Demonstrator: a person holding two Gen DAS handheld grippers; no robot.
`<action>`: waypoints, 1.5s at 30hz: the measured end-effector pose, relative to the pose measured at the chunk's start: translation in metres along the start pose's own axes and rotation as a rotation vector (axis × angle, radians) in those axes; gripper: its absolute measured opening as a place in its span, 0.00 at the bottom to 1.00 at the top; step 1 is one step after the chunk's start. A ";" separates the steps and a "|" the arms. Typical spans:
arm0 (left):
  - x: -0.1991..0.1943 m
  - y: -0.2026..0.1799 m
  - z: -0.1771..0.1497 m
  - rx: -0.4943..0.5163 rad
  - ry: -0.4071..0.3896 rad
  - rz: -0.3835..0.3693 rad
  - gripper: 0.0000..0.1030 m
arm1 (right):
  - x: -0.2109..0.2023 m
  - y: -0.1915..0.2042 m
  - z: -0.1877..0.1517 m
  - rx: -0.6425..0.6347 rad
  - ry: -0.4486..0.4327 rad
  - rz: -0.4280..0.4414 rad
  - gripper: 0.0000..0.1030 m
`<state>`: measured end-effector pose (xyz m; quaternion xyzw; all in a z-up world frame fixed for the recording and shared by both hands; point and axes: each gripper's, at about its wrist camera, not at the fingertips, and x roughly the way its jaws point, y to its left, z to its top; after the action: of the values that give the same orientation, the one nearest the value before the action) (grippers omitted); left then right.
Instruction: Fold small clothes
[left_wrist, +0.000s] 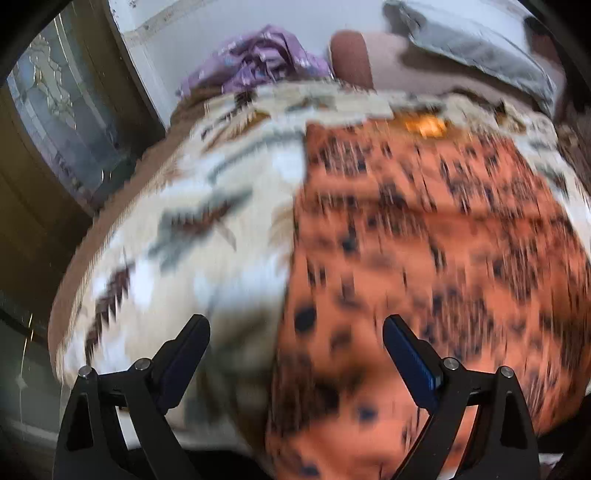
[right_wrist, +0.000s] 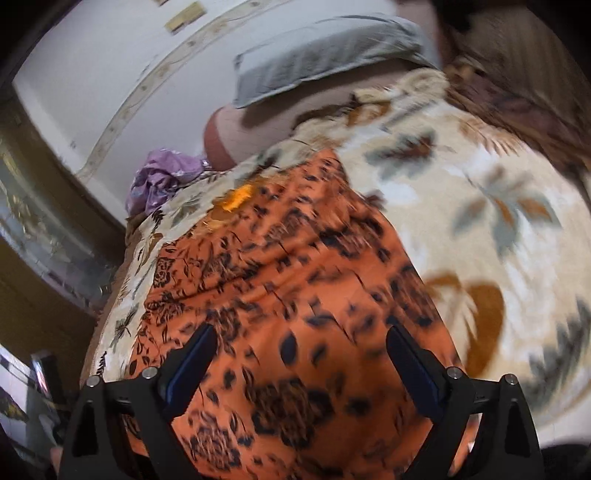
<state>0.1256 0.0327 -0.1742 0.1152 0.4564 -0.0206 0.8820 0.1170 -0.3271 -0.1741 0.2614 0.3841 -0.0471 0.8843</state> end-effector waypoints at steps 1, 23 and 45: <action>0.006 0.001 0.019 -0.010 -0.012 -0.005 0.92 | 0.007 0.004 0.009 -0.015 0.002 -0.005 0.78; 0.141 -0.012 0.122 -0.104 0.135 0.009 0.92 | 0.206 -0.021 0.118 0.112 0.233 0.044 0.36; 0.045 -0.023 0.109 0.015 -0.048 0.035 0.92 | 0.103 0.024 0.094 -0.077 0.037 0.048 0.58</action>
<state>0.2359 -0.0105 -0.1540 0.1292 0.4329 -0.0116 0.8921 0.2573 -0.3413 -0.1831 0.2373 0.3954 -0.0061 0.8873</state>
